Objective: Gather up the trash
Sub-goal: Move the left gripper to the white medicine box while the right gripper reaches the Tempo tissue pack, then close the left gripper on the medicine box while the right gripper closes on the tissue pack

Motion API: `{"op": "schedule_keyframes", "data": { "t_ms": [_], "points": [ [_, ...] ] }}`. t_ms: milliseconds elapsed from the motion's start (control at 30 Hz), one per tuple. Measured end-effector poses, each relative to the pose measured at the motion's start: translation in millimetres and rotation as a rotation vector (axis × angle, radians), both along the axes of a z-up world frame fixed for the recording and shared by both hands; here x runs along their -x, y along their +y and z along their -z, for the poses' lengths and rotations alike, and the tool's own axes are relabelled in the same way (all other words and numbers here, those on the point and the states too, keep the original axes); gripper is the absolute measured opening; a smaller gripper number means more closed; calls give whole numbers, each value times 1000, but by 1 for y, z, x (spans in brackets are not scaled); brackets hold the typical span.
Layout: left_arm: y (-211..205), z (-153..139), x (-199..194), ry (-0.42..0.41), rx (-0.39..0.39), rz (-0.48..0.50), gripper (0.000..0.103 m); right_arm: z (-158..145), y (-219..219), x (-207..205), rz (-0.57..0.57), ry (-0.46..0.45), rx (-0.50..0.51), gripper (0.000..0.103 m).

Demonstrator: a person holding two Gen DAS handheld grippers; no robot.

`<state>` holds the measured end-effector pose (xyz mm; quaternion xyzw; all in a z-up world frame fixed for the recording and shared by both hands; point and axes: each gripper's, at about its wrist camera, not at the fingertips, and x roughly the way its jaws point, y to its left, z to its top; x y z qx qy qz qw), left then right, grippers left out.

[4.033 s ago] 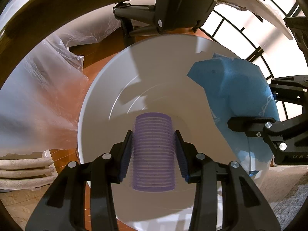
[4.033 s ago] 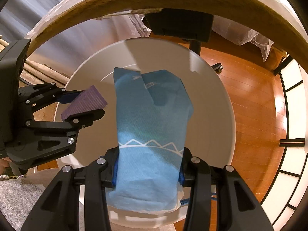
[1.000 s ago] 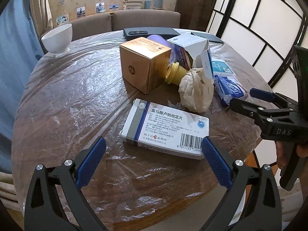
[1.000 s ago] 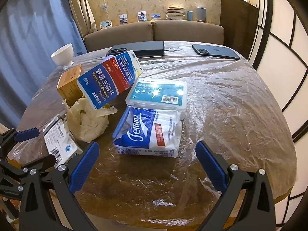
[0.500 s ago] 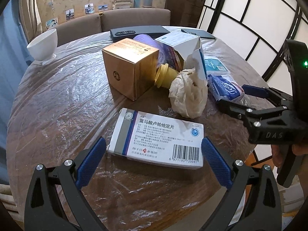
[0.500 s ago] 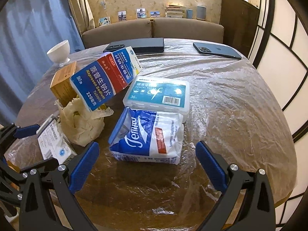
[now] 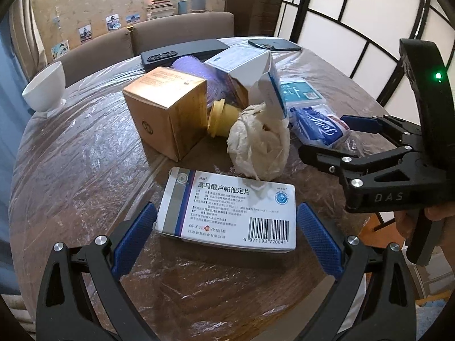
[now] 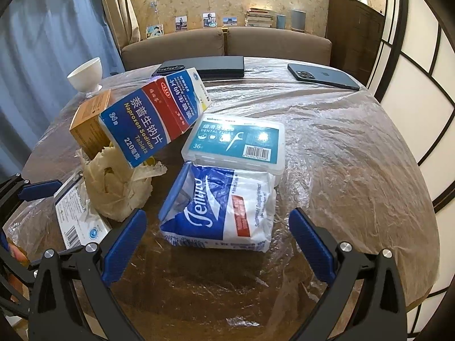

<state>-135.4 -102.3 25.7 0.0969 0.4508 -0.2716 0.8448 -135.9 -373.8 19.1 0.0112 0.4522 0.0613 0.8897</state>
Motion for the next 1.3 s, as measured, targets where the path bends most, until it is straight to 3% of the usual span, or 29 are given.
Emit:
{"op": "schedule_keyframes", "data": {
  "t_ms": [300, 400, 700, 800, 1067, 1300],
  "points": [
    [-21, 9, 5, -41, -131, 89, 100, 1, -2, -1, -4, 8, -12, 99],
    [-19, 10, -1, -11, -88, 76, 100, 3, 0, -1, -9, 10, -8, 99],
    [-14, 11, -3, -30, -77, 43, 100, 6, 3, 0, -25, 0, 15, 94],
    [-12, 11, -2, -31, -70, 30, 98, 6, 4, 1, -31, -4, 27, 90],
    [-5, 10, 3, -42, -41, 0, 98, 2, -2, 2, -21, -22, 29, 61],
    [2, 6, 5, -25, 0, -48, 97, -2, -14, 5, 0, -10, -57, 58]
  ]
}}
